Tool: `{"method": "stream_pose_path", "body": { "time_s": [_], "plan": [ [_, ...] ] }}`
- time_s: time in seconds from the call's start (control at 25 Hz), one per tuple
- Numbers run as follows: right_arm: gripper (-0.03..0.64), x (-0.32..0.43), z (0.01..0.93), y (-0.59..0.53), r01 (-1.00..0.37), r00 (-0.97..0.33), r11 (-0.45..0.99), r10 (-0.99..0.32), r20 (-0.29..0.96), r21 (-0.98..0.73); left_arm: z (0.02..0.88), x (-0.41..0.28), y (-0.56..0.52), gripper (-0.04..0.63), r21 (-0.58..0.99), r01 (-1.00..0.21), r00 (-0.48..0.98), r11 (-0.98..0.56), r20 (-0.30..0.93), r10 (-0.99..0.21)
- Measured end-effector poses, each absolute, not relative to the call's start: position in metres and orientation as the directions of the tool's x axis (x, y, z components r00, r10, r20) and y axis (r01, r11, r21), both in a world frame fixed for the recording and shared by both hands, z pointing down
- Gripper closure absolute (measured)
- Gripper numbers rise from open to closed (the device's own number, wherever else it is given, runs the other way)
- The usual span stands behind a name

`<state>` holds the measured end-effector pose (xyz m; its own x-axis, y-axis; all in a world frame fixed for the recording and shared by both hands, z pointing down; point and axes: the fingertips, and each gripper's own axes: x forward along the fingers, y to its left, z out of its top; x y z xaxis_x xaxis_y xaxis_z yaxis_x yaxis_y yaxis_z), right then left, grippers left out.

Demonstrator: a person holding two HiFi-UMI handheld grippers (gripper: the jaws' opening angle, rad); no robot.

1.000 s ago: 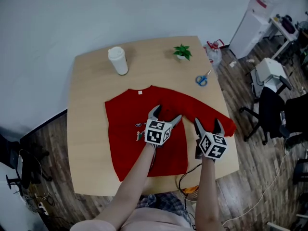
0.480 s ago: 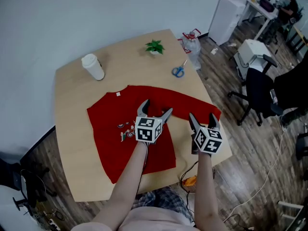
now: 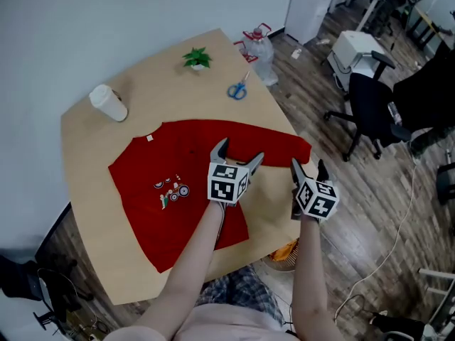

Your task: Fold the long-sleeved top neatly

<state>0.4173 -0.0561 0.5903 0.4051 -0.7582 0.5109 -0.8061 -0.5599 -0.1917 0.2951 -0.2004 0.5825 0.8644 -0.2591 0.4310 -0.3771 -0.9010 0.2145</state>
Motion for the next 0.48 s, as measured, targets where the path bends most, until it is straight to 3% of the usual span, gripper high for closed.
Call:
{"method": "stream_pose_path", "body": {
  "time_s": [0.48],
  "plan": [
    [0.323,0.451,0.658,-0.051,-0.779,0.403,-0.61,-0.664,0.629,-0.144,0.618,0.337,-0.173,0.15,0.253,-0.333,0.863,-0.908,0.47,-0.185]
  ]
}}
